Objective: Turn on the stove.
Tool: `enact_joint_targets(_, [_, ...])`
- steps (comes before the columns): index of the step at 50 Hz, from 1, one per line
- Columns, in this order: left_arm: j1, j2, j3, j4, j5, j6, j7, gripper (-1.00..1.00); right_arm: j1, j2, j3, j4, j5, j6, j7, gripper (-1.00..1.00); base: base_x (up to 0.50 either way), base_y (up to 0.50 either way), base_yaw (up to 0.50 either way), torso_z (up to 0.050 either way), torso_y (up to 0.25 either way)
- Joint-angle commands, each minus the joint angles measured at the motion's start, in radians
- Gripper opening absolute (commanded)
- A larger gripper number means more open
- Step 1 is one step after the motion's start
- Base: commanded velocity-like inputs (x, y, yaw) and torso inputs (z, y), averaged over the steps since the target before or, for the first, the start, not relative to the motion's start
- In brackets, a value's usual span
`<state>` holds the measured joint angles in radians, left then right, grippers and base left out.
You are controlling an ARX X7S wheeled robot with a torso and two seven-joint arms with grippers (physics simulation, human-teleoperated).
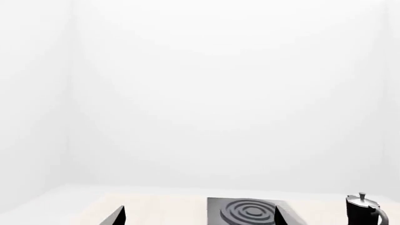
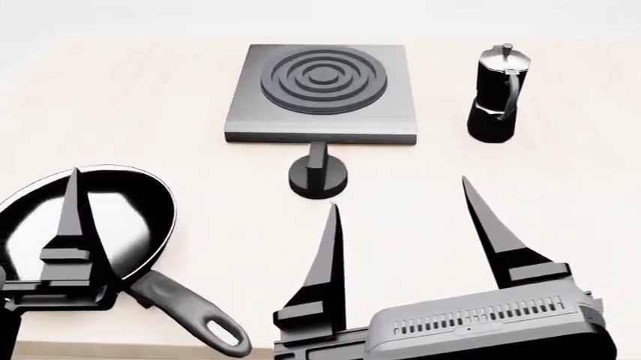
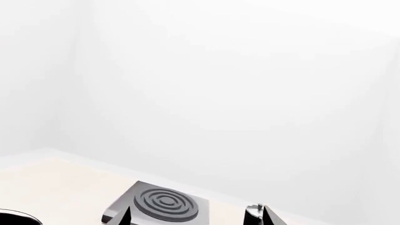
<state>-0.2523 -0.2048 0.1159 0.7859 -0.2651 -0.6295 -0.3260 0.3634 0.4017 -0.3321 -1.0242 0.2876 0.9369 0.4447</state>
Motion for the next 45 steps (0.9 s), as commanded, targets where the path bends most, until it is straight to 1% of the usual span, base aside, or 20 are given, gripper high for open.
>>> enact_joint_targets(1, [0.001,-0.006,0.005,-0.002,-0.004,0.004,-0.007,1.0,0.0,0.013,-0.009,0.007,0.015,-0.016,0.016,1.0,0.0,0.14,0.0,0.0,0.0])
enact_joint_targets(22, [-0.002,-0.016,0.008,0.0,-0.017,0.003,-0.02,1.0,0.016,0.026,-0.032,0.015,0.034,-0.014,0.042,1.0,0.0,0.14,0.0,0.0,0.0])
enact_joint_targets(28, [-0.002,-0.019,0.01,-0.004,-0.019,0.006,-0.023,1.0,0.012,0.035,-0.04,0.028,0.036,-0.034,0.045,1.0,0.0,0.14,0.0,0.0,0.0])
enact_joint_targets(31, [-0.002,-0.02,0.011,-0.005,-0.022,0.005,-0.023,1.0,0.013,0.042,-0.049,0.024,0.036,-0.037,0.045,1.0,0.0,0.0,0.0,0.0,0.0])
enact_joint_targets(35, [-0.004,-0.022,0.013,-0.001,-0.024,0.0,-0.027,1.0,0.001,0.036,-0.021,0.027,0.059,-0.063,0.043,1.0,0.0,0.0,0.0,0.0,0.0])
enact_joint_targets(45, [-0.005,-0.026,0.016,-0.004,-0.03,0.001,-0.032,1.0,0.007,0.042,-0.028,0.031,0.063,-0.056,0.054,1.0,0.07,0.0,0.0,0.0,0.0])
